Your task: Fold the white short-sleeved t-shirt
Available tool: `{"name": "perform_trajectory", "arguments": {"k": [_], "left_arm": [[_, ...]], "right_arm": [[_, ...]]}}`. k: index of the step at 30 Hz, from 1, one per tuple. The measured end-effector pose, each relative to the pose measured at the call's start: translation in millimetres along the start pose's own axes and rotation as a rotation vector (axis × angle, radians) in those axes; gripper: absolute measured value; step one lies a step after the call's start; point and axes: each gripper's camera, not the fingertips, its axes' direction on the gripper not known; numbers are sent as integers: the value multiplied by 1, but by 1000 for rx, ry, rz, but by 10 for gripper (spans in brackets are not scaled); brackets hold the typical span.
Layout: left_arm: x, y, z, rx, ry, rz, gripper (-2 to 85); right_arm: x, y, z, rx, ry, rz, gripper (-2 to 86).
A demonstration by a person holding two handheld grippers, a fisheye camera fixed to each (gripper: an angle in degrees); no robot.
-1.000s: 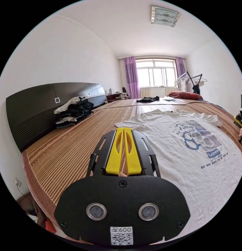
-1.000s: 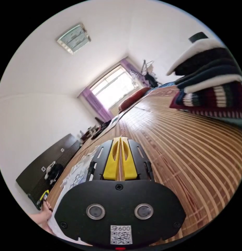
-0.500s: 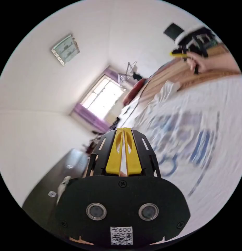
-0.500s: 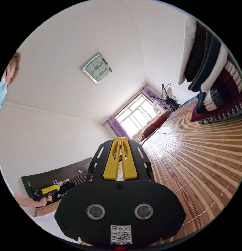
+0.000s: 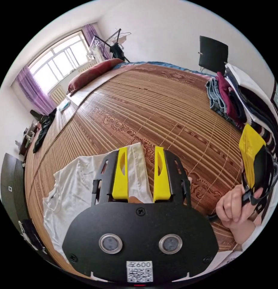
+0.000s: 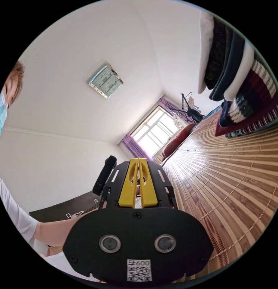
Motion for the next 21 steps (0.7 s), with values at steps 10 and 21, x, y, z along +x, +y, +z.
{"name": "perform_trajectory", "arguments": {"k": [10, 21], "left_arm": [[-73, 18, -2, 121, 93, -133, 24], [-236, 117, -116, 453, 413, -456, 20]], "right_arm": [[1, -8, 5, 6, -4, 9, -9], [1, -13, 14, -5, -1, 29, -9]]}}
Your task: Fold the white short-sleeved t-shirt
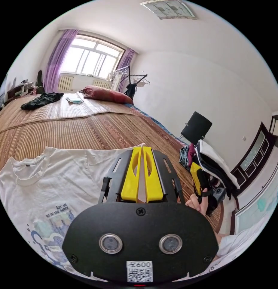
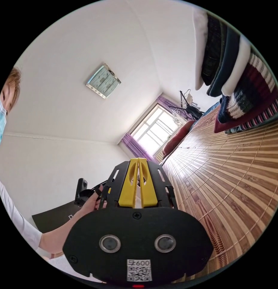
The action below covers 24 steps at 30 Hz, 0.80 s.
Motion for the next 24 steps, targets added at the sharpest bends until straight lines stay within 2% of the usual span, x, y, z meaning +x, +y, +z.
{"name": "perform_trajectory", "arguments": {"k": [3, 10, 18, 24], "left_arm": [[-41, 7, -28, 35, 63, -121, 19], [-88, 20, -63, 34, 56, -188, 15], [-138, 26, -62, 29, 83, -348, 12], [-141, 28, -62, 44, 80, -412, 15]], "right_arm": [[-1, 0, 2, -2, -2, -1, -9], [-5, 0, 6, 5, -3, -5, -9], [-9, 0, 8, 14, -5, -11, -9], [-13, 1, 8, 30, 0, -25, -9]]}}
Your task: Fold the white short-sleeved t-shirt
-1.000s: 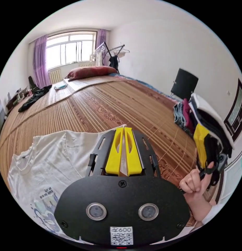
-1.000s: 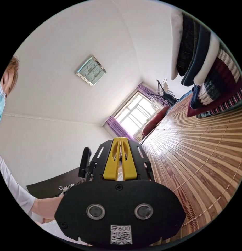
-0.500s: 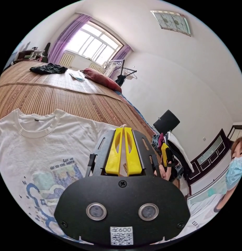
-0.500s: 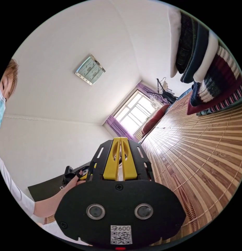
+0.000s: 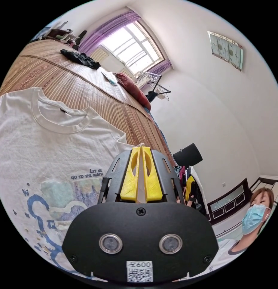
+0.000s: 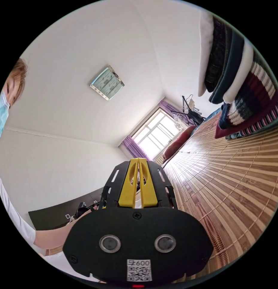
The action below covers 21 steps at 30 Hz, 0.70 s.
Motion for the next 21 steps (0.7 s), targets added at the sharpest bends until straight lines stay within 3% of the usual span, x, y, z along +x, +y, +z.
{"name": "perform_trajectory", "arguments": {"k": [6, 7, 9, 10, 12, 16, 21], "left_arm": [[-15, 18, 21, -45, -16, -199, 36], [-13, 19, 22, -55, -54, -194, 53], [10, 23, 21, -64, -312, -144, 110], [30, 28, 21, -65, -433, -59, 121], [74, 46, 28, -48, -511, 171, 115], [188, 119, 86, -215, -546, 725, 91], [249, 170, 146, -377, -614, 911, 58]], "right_arm": [[-1, 0, 2, 3, 2, 9, -9], [-1, 0, 3, 1, 3, 15, -9], [-1, 0, 3, 2, 4, 20, -9], [-1, 0, 3, 3, 5, 22, -9], [-1, 0, 4, 1, 6, 26, -9], [-2, 0, 6, -4, 7, 33, -9], [0, -1, 8, -11, 10, 56, -9]]}}
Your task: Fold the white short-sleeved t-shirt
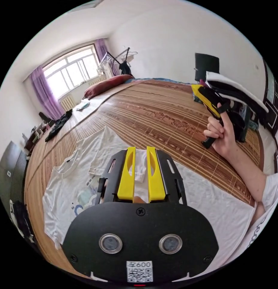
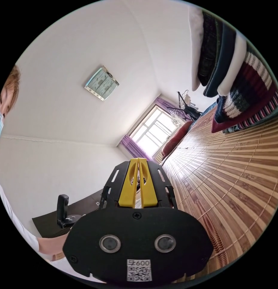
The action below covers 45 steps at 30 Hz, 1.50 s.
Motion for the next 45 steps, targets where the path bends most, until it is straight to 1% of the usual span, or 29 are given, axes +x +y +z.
{"name": "perform_trajectory", "arguments": {"k": [3, 7, 9, 12, 16, 18, 22, 24, 29, 31, 40, 45], "left_arm": [[17, -12, 17, -71, 28, 32, 61], [46, -21, 25, -101, -31, 80, 65], [58, -24, 29, -115, -20, 100, 60], [69, -32, 33, -120, -4, 82, 39], [82, -42, 37, -144, -31, 96, 19], [89, -46, 38, -155, -14, 107, 15], [99, -47, 26, -119, -30, 132, 17], [104, -47, 27, -145, -28, 152, 17], [110, -47, 38, -192, -38, 160, 23], [112, -47, 40, -185, -61, 160, 23], [109, -51, 32, -146, -54, 122, 12], [102, -48, 42, -174, -22, 98, 16]], "right_arm": [[-1, 0, 1, -7, -2, 0, -9], [-1, -1, 2, -11, 0, 9, -9], [0, -1, 3, -12, 2, 16, -9], [0, -1, 4, -14, 3, 19, -9], [-1, -1, 4, -15, 4, 25, -9], [-1, 0, 5, -15, 5, 27, -9], [-1, 0, 5, -15, 5, 30, -9], [-2, 0, 5, -16, 5, 31, -9], [-2, 0, 7, -30, 0, 34, -9], [-2, 0, 8, -37, -1, 37, -9], [-2, 1, 9, -40, -1, 45, -9], [-2, 1, 10, -40, 0, 47, -9]]}}
